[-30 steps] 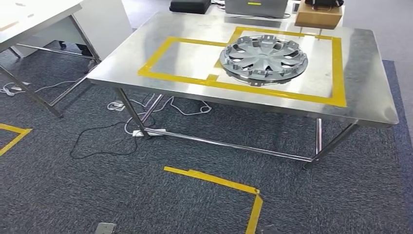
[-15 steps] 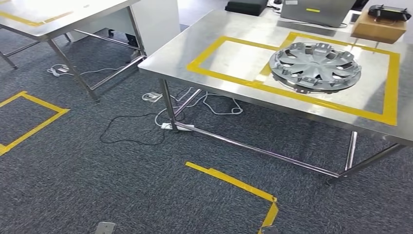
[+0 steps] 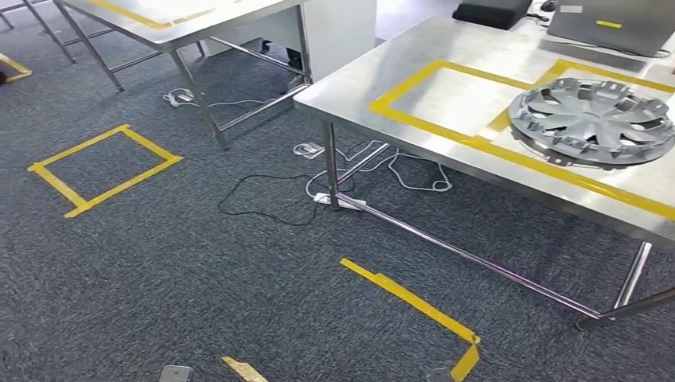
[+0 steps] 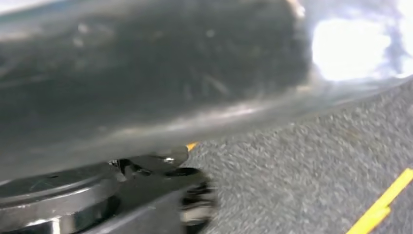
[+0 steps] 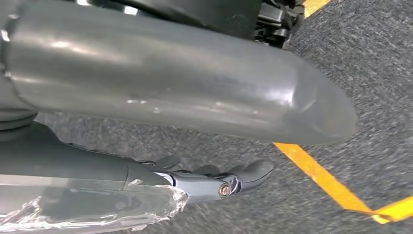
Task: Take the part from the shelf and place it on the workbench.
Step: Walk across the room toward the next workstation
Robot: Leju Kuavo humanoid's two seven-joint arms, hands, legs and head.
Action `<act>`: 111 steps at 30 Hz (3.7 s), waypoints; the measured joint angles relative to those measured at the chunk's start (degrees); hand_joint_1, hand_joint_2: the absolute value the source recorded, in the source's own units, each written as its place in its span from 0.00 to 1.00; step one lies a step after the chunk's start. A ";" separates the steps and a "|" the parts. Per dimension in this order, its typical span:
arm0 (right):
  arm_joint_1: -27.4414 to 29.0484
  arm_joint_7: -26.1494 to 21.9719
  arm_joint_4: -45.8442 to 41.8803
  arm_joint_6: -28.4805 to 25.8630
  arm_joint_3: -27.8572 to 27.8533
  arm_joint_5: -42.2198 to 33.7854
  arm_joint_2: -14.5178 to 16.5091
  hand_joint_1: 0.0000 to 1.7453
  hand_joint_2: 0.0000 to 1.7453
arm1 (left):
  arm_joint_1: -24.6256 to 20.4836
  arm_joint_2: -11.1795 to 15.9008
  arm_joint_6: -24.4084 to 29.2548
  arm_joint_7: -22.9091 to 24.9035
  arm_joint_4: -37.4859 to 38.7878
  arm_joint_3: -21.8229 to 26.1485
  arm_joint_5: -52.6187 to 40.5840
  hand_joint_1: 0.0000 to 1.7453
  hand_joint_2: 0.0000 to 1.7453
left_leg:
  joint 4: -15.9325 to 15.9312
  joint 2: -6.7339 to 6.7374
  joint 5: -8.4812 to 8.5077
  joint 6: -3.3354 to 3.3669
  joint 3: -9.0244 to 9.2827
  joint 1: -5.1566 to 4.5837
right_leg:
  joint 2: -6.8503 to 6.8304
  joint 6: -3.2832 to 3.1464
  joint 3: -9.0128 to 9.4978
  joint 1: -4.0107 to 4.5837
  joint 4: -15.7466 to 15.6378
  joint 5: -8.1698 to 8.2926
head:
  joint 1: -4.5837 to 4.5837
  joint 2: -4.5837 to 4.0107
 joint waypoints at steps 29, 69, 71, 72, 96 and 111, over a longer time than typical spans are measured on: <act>0.05 0.15 0.05 -0.46 -2.63 1.70 0.10 0.00 0.00 | -0.15 -0.65 0.46 0.09 -0.07 0.02 -1.05 0.00 0.00 | 6.67 -1.78 -2.24 0.29 -4.42 -0.08 | 1.07 -0.03 -0.19 -0.27 0.03 0.15 | -0.17 0.00; -0.49 -0.08 0.08 -0.38 -3.83 2.78 0.10 0.00 0.00 | -0.21 -0.73 0.57 0.06 -0.32 0.02 -1.05 0.00 0.00 | -6.64 0.56 2.25 2.43 2.32 -0.25 | -1.96 2.13 0.71 0.04 0.38 -1.57 | 0.34 0.00; -0.65 -0.12 0.08 -0.36 -3.92 2.84 0.10 0.00 0.00 | -0.23 -0.74 0.60 0.05 -0.33 0.03 -1.04 0.00 0.00 | -6.89 -0.68 2.52 3.22 2.37 -0.12 | 1.16 2.58 -0.91 -0.26 4.24 -4.09 | 0.59 0.00; -0.61 -0.12 0.09 -0.35 -3.99 2.85 0.10 0.00 0.00 | -0.32 -0.77 0.60 0.04 -0.33 0.04 -1.04 0.00 0.00 | -6.88 -1.32 2.54 3.44 2.31 -0.16 | 2.97 2.62 -2.76 -0.31 8.06 -6.04 | 0.77 0.00; -0.17 -0.44 0.15 -0.18 -4.67 3.22 0.08 0.00 0.00 | -0.47 -1.08 0.83 0.04 -0.47 0.04 -1.10 0.00 0.00 | -5.96 2.15 2.17 1.22 2.44 -0.32 | -0.92 1.10 0.00 0.16 -0.02 -0.67 | 0.45 0.00; -0.11 -1.02 0.25 0.45 -5.57 4.20 0.08 0.00 0.00 | -0.24 -0.80 0.61 0.23 -0.64 0.09 -1.04 0.00 0.00 | -6.93 -7.63 -1.47 3.48 6.73 -0.50 | 7.67 1.96 -6.21 -0.54 3.36 2.29 | 1.14 0.00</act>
